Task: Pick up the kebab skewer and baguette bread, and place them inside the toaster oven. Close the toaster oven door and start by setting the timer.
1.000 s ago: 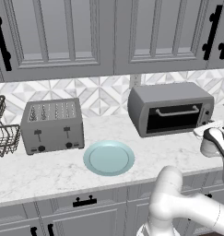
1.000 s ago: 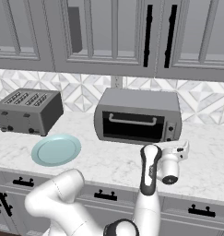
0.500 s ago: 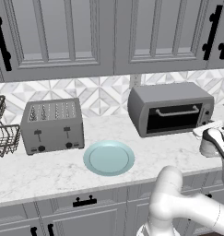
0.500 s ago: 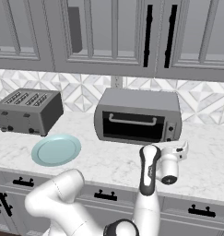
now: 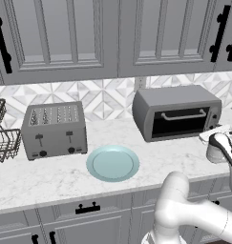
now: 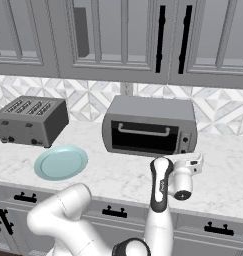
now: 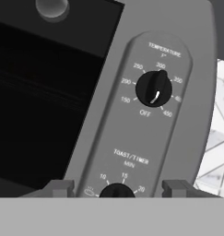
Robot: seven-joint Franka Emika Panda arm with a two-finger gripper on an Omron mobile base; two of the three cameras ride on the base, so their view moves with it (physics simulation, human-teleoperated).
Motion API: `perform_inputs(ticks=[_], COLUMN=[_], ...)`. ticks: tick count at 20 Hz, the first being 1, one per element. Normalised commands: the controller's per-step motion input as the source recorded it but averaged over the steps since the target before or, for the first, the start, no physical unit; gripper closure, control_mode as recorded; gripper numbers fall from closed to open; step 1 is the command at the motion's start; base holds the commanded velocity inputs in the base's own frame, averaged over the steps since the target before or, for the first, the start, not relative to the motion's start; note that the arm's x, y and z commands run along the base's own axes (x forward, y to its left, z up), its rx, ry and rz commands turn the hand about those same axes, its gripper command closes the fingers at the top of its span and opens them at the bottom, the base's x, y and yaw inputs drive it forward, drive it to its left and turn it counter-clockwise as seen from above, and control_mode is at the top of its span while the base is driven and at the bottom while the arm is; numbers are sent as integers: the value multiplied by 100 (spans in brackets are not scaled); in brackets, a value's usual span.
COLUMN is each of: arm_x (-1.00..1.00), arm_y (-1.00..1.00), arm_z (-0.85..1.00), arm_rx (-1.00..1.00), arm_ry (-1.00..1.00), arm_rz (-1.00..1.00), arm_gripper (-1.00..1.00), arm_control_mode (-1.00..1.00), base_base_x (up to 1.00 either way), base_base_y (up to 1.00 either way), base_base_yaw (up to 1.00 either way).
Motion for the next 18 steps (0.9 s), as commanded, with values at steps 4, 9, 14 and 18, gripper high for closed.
perform_inputs(ticks=[4,9,14,18], arm_x=[-4,-14,-14,-1], arm_y=[-9,-12,-6,-5], arm_z=[-14,-17,-12,-11], arm_rx=[0,-1,-2,-1], arm_ry=[0,0,0,0], arm_rz=[1,0,0,0], arm_gripper=[100,100,100,100], arm_control_mode=[-100,-100,-100,-100], base_base_x=[0,0,0,0], base_base_y=[0,0,0,0], base_base_yaw=[0,0,0,0])
